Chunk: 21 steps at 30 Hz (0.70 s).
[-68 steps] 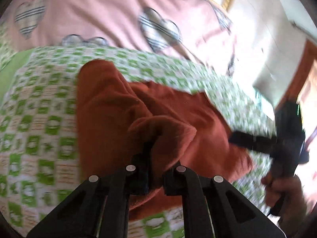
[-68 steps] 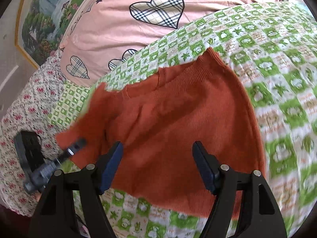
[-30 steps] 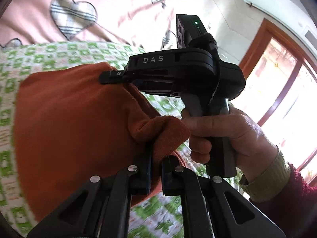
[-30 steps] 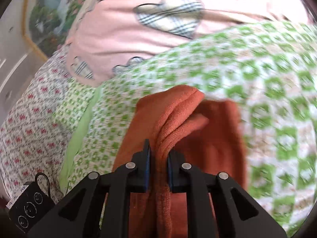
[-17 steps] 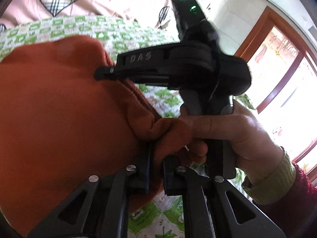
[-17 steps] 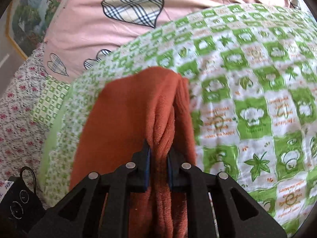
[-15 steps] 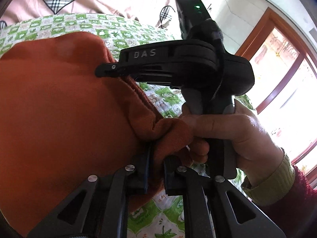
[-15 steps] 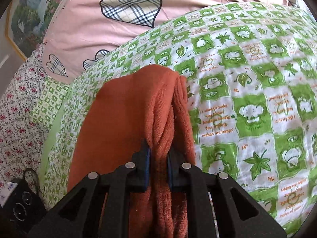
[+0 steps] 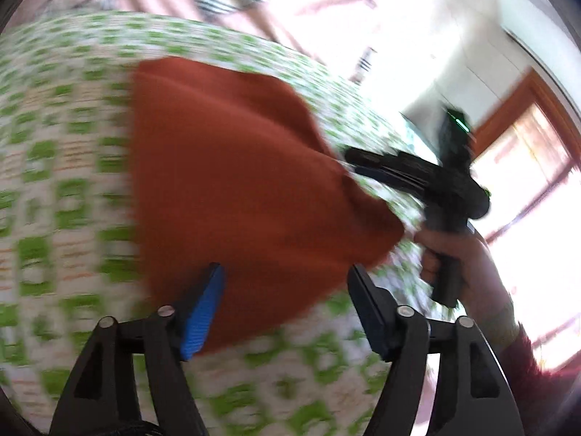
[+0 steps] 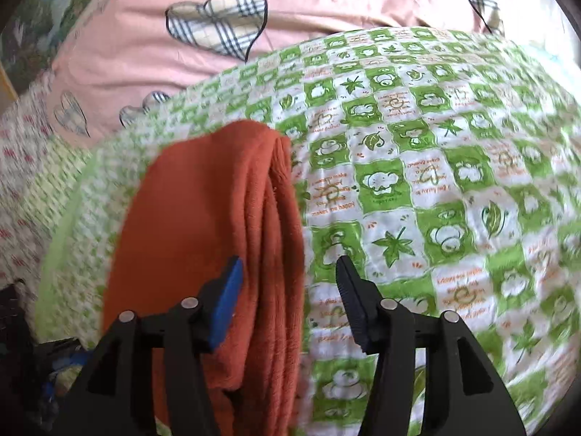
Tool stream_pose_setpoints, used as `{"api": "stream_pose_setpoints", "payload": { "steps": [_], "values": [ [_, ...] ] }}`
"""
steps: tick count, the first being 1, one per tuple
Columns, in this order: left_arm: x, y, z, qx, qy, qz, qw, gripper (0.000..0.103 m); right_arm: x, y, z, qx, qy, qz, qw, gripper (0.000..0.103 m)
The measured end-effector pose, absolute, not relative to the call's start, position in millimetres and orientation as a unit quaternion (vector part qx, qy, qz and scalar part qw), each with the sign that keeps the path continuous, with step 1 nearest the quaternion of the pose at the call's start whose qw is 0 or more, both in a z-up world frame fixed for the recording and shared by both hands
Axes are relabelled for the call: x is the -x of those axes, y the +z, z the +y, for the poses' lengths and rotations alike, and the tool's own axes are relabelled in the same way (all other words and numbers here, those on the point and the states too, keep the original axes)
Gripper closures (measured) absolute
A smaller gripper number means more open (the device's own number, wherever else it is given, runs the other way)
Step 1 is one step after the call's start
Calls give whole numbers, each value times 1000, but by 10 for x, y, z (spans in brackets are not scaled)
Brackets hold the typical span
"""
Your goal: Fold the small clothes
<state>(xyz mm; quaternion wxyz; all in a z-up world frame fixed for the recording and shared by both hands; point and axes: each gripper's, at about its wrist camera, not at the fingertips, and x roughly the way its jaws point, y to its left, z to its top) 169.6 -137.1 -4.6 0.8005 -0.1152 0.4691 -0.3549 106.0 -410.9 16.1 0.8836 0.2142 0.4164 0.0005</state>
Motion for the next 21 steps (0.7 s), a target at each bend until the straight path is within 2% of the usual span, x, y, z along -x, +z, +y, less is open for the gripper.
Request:
{"api": "stream_pose_setpoints", "payload": {
  "steps": [1, 2, 7, 16, 18, 19, 20, 21],
  "values": [
    [-1792, -73, -1287, 124, -345, 472, 802, 26, -1069, 158, -4105, -227, 11, 414, 881, 33],
    [-1925, -123, -1164, 139, -322, 480, 804, 23, -1083, 151, -4089, -232, 18, 415, 880, 32],
    [-2353, -344, -921, 209, -304, 510, 777, 23, -1186, 51, -4019, -264, 51, 421, 866, 31],
    [-2686, -648, -1139, 227, -318, 533, 750, 23, -1249, -103, -4068, -279, 63, 437, 853, 31],
    [-2732, -656, -1247, 225, -330, 523, 753, 29, -1278, -157, -4053, -279, 70, 442, 849, 31],
    [-2741, -657, -1295, 224, -337, 520, 752, 46, -1302, -195, -4029, -276, 71, 448, 847, 32],
    [-2758, -678, -1336, 219, -338, 522, 752, 54, -1310, -196, -4006, -272, 70, 449, 848, 33],
    [-2741, -669, -1353, 215, -337, 519, 756, 60, -1321, -184, -3972, -270, 76, 450, 848, 45]
  ]
}}
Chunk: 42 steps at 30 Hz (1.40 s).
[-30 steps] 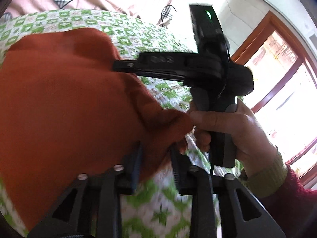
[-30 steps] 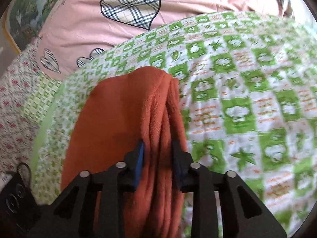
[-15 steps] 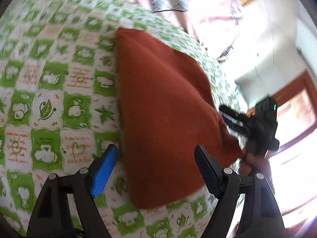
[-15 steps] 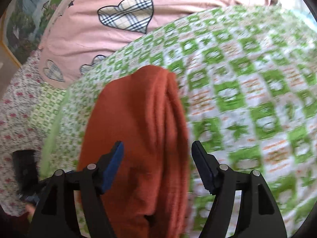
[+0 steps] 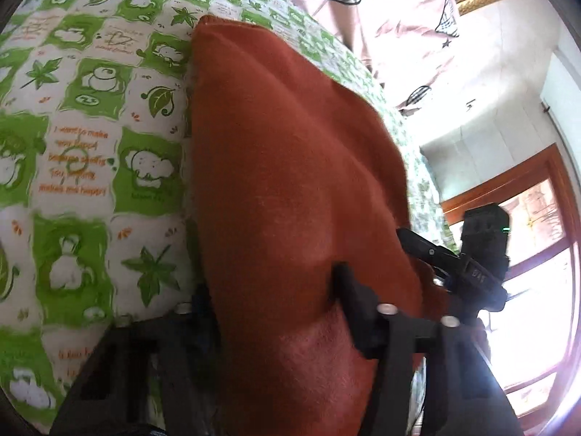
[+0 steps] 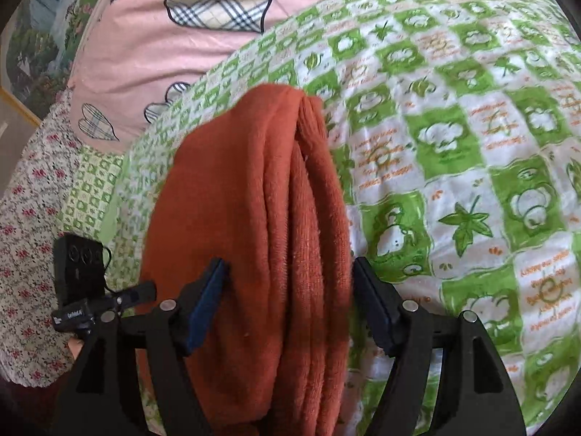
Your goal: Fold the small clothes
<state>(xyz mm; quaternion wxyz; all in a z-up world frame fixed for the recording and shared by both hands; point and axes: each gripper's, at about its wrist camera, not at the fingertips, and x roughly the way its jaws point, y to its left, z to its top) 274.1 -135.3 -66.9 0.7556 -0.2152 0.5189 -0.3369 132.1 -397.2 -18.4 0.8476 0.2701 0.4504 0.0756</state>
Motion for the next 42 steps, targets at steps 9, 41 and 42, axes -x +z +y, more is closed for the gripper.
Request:
{"api": "stream_pose_setpoints", "payload": {
  "steps": [9, 41, 42],
  "values": [
    [-2409, -190, -916, 193, -344, 459, 796, 80, -1216, -15, -3592, -322, 125, 410, 844, 77],
    [-2707, -384, 1162, 292, -227, 455, 810, 55, -1175, -81, -2233, -280, 184, 428, 839, 57],
    [-2828, -374, 1177, 296, -221, 454, 811, 58, -1156, -65, -2245, -282, 182, 424, 841, 57]
  ]
}}
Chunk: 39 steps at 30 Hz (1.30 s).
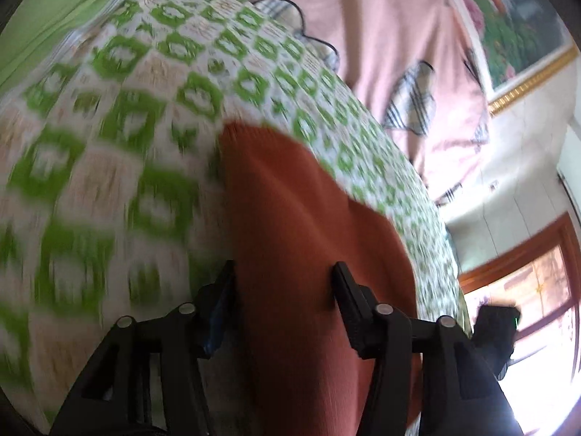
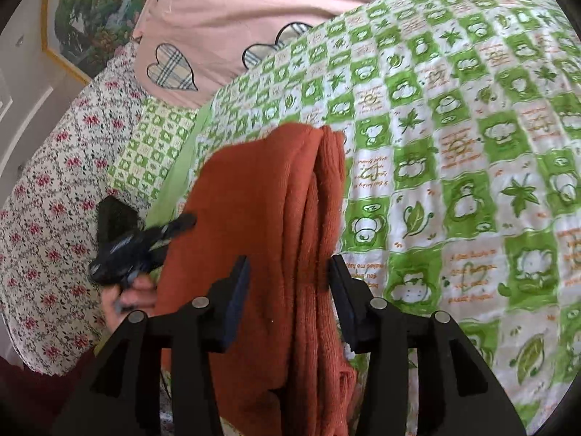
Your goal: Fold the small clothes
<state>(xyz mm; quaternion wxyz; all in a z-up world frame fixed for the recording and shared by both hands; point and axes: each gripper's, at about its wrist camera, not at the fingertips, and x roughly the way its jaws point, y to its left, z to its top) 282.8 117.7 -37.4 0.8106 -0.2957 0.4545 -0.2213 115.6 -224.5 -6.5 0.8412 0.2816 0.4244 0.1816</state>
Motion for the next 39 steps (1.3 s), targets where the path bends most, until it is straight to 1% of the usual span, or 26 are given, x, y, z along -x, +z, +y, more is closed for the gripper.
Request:
{"api": "stream_pose_setpoints", "payload": {
  "steps": [4, 9, 10, 11, 12, 18, 22, 26, 27, 28, 29, 30, 33, 35, 36, 39],
  "values": [
    [-3290, -273, 1191, 276, -193, 447, 829, 69, -1094, -4, -2278, -282, 182, 417, 845, 57],
    [-3398, -15, 1183, 230, -168, 423, 860, 70, -1099, 50, -2286, -275, 179, 413, 849, 57],
    [-3361, 22, 1197, 225, -163, 419, 864, 66, -1101, 49, -2279, -276, 179, 412, 850, 57],
    [-3279, 59, 1213, 224, -161, 416, 866, 58, -1110, 49, -2274, -277, 180, 411, 850, 57],
    [-3203, 72, 1242, 227, -161, 413, 867, 56, -1128, 51, -2260, -276, 183, 410, 850, 57],
    [-2605, -7, 1309, 246, -159, 420, 859, 55, -1295, 49, -2070, -256, 195, 413, 852, 57],
    [-2213, -94, 1161, 218, -160, 438, 858, 55, -1464, -29, -2017, -242, 184, 428, 851, 57],
    [-2024, -130, 1051, 195, -167, 445, 858, 55, -1590, -134, -1963, -234, 180, 443, 847, 57],
    [-1994, -129, 1031, 187, -167, 445, 860, 55, -1610, -144, -1950, -234, 181, 443, 846, 62],
    [-1983, -130, 1020, 184, -166, 446, 860, 55, -1627, -148, -1949, -234, 181, 441, 847, 77],
    [-1977, -128, 1015, 182, -164, 449, 859, 55, -1632, -139, -1954, -239, 181, 440, 847, 88],
    [-1964, -113, 1017, 181, -163, 450, 859, 55, -1609, -72, -1976, -250, 187, 429, 848, 92],
    [-1898, -48, 1000, 173, -163, 448, 862, 55, -1418, 286, -2003, -251, 206, 374, 869, 92],
    [-1856, -55, 956, 166, -166, 453, 860, 55, -1330, 359, -2027, -238, 198, 363, 878, 92],
    [-1845, -69, 939, 165, -167, 455, 859, 55, -1325, 320, -2040, -231, 189, 370, 880, 92],
    [-1826, -210, 847, 159, -160, 476, 850, 53, -1419, -33, -2090, -217, 151, 418, 869, 92]
  ]
}}
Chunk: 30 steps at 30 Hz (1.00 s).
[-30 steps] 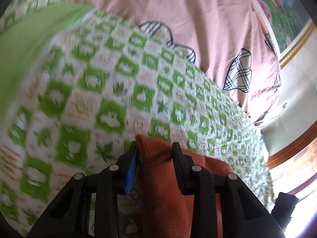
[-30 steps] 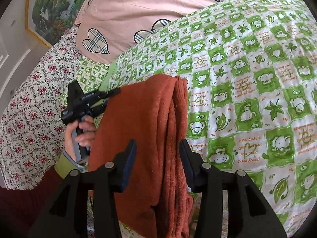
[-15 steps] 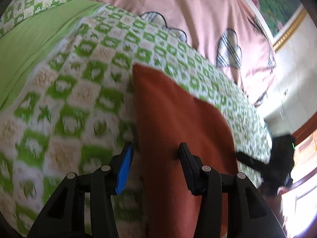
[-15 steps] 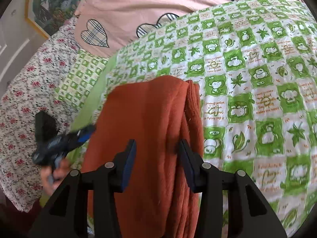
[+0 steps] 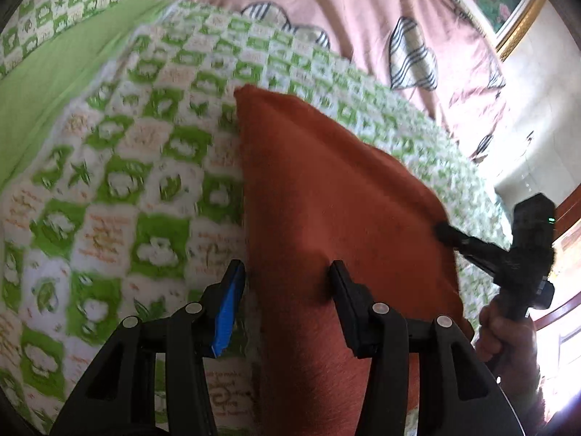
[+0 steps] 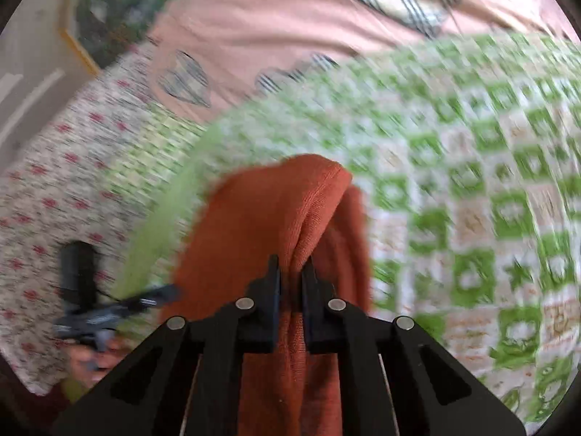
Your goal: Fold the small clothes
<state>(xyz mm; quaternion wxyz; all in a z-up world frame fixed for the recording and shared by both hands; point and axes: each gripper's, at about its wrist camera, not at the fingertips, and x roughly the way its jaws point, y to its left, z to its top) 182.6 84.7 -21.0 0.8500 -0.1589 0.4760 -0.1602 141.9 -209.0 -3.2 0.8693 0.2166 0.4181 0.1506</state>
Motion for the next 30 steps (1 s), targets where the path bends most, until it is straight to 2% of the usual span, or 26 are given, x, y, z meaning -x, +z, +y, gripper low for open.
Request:
{"api": "stream_pose_setpoints", "payload": {
  "steps": [4, 11, 16, 18, 22, 28, 29, 30],
  "values": [
    [-1836, -348, 772, 154, -154, 486, 846, 53, -1492, -357, -2145, -211, 122, 446, 861, 92],
    [-1761, -313, 805, 152, -144, 488, 847, 51, -1423, -210, -2178, -227, 123, 441, 859, 87],
    [-1367, -156, 902, 138, -163, 472, 855, 53, -1007, 44, -2224, -239, 138, 423, 863, 65],
    [-1202, -104, 930, 132, -172, 465, 858, 53, -798, 77, -2219, -240, 143, 424, 862, 63],
    [-842, -111, 965, 126, -191, 468, 853, 53, -444, 18, -2181, -245, 143, 434, 855, 63],
    [-722, -296, 938, 141, -190, 488, 840, 53, -309, -198, -2037, -241, 149, 461, 841, 63],
    [-744, -303, 930, 145, -188, 490, 839, 53, -324, -216, -1991, -237, 157, 462, 840, 66],
    [-767, -299, 921, 145, -185, 491, 839, 53, -319, -207, -1971, -233, 159, 462, 841, 84]
  ]
}}
